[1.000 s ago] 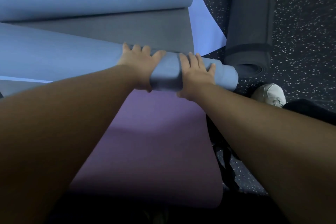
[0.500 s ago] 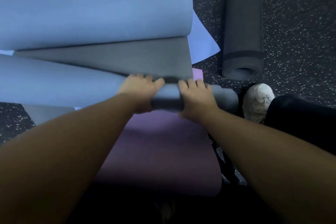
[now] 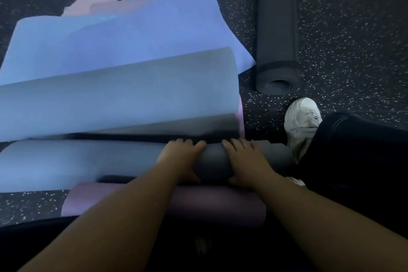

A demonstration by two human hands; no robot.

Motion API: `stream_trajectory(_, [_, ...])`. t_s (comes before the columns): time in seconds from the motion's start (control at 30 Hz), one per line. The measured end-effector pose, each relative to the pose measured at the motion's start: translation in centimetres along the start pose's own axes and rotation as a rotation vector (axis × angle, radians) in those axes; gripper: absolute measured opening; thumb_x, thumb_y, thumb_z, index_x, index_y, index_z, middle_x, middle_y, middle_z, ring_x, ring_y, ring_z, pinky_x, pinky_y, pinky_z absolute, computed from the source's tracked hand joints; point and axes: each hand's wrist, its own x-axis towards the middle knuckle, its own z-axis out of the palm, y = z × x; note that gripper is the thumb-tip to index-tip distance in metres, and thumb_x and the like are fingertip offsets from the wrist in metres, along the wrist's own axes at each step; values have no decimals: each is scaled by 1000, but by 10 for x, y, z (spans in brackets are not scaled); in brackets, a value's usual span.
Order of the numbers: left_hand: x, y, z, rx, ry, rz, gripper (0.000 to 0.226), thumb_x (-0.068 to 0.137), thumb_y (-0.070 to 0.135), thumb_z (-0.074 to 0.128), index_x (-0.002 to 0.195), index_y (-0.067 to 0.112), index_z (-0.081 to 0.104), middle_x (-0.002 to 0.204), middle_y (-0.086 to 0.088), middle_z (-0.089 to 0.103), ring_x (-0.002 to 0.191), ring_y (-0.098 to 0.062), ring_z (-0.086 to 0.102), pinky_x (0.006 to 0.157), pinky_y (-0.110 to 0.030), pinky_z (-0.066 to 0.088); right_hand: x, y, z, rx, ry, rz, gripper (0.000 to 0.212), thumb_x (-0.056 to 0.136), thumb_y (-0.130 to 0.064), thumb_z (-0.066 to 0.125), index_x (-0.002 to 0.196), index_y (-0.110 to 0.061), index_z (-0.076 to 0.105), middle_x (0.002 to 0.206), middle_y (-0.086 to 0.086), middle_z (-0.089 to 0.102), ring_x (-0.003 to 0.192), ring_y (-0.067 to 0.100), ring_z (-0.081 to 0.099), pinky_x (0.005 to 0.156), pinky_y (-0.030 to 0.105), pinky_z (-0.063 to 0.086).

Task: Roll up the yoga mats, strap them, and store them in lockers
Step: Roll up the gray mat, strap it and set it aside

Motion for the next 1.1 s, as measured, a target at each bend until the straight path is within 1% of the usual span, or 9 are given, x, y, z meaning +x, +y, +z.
stream_trajectory(0.17, [6, -12, 7, -32, 91, -75, 104, 70, 77, 57, 151, 30, 11, 152, -4, 27, 139, -28, 27, 113, -45, 21, 6, 6, -2, 20, 37, -4, 108, 78, -50, 69, 152, -15, -2, 159, 6, 7, 146, 25, 8, 115, 49, 10])
stream_trajectory(0.33, [10, -13, 1, -94, 194, -199, 96, 79, 73, 47, 152, 25, 7, 159, -4, 11, 147, -25, 8, 117, -48, 13, 13, 10, -9, 31, 190, 19, 91, 76, -41, 74, 148, -14, 25, 152, 8, 29, 140, 26, 26, 111, 46, 22])
stream_trajectory(0.53, [16, -8, 4, -114, 323, -176, 73, 91, 55, 49, 151, 21, 24, 156, -6, 24, 143, -24, 23, 116, -50, 13, 22, 13, -5, 17, 232, 83, 79, 62, -33, 85, 129, -7, 53, 132, 14, 53, 121, 32, 52, 90, 48, 44])
stream_trajectory(0.63, [17, -7, 10, -98, 444, -113, 67, 77, 43, 75, 132, 12, 54, 136, -17, 52, 126, -34, 51, 102, -60, 35, 25, 12, 4, 48, 263, 127, 86, 41, -31, 95, 116, -3, 64, 116, 19, 65, 103, 36, 64, 72, 52, 52])
stream_trajectory(0.73, [14, -8, 14, -20, 495, -63, 77, 57, 44, 87, 121, 10, 62, 131, -19, 57, 121, -36, 55, 91, -65, 41, 28, 11, 6, 51, 279, 171, 82, 48, -31, 93, 120, -4, 64, 117, 20, 64, 103, 37, 64, 72, 57, 52])
stream_trajectory(0.83, [9, -8, 18, 61, 453, -45, 100, 52, 57, 83, 135, 16, 46, 138, -16, 52, 128, -37, 49, 94, -69, 36, 31, 10, -4, 47, 245, 202, 69, 87, -35, 65, 146, -12, 36, 148, 16, 38, 133, 32, 41, 102, 56, 36])
stream_trajectory(0.9, [10, -10, 18, 91, 380, -82, 106, 50, 59, 83, 140, 19, 43, 139, -14, 52, 129, -38, 47, 94, -71, 33, 34, 11, -9, 87, 214, 239, 61, 100, -36, 41, 152, -19, 15, 157, 10, 17, 142, 26, 22, 112, 49, 21])
stream_trajectory(0.97, [13, -9, 11, 89, 326, -86, 104, 58, 60, 80, 145, 21, 40, 146, -14, 45, 135, -38, 40, 97, -72, 29, 34, 8, -12, 159, 219, 265, 58, 100, -29, 40, 152, -17, 15, 157, 12, 17, 141, 28, 24, 112, 46, 22])
stream_trajectory(1.1, [27, -16, -7, 68, 209, -96, 90, 87, 65, 45, 152, 32, -9, 162, -1, -7, 148, -26, -8, 112, -62, 0, 36, 2, -6, 156, 388, 124, 62, 79, -9, 52, 140, -5, 43, 141, 24, 43, 124, 40, 48, 97, 55, 42])
